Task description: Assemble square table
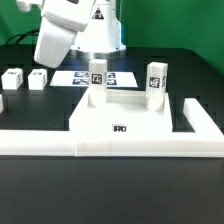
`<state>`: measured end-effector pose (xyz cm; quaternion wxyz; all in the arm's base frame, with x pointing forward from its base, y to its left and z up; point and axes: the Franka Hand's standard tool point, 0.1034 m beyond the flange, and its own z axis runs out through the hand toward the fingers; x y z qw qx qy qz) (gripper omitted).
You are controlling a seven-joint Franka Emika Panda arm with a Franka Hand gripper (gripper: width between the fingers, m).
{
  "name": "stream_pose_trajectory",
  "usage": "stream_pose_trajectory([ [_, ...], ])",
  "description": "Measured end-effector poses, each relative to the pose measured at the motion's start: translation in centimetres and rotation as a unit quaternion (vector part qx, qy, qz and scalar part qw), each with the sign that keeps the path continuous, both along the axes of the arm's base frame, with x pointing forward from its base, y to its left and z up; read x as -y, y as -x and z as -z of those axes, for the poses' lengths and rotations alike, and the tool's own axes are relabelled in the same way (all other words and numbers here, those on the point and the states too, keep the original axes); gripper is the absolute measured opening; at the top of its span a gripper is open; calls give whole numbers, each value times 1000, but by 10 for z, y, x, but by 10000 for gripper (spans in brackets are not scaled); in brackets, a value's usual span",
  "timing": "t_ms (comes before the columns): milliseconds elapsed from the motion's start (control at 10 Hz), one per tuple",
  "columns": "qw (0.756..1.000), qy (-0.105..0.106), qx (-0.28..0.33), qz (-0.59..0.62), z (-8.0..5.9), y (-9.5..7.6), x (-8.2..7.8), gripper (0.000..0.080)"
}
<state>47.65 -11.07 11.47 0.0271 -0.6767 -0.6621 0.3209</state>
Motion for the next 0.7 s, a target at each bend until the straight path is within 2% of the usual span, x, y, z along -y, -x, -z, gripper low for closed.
stream_pose_trajectory([
  [200, 998, 25, 23, 53, 0, 1, -1, 649],
  [300, 992, 22, 41, 113, -8, 12, 7, 649],
  [400, 984, 38, 50, 166, -16, 36, 24, 649],
  [500, 978, 48, 44, 196, -14, 58, 37, 649],
  [700, 960, 75, 51, 266, -5, 80, 55, 649],
])
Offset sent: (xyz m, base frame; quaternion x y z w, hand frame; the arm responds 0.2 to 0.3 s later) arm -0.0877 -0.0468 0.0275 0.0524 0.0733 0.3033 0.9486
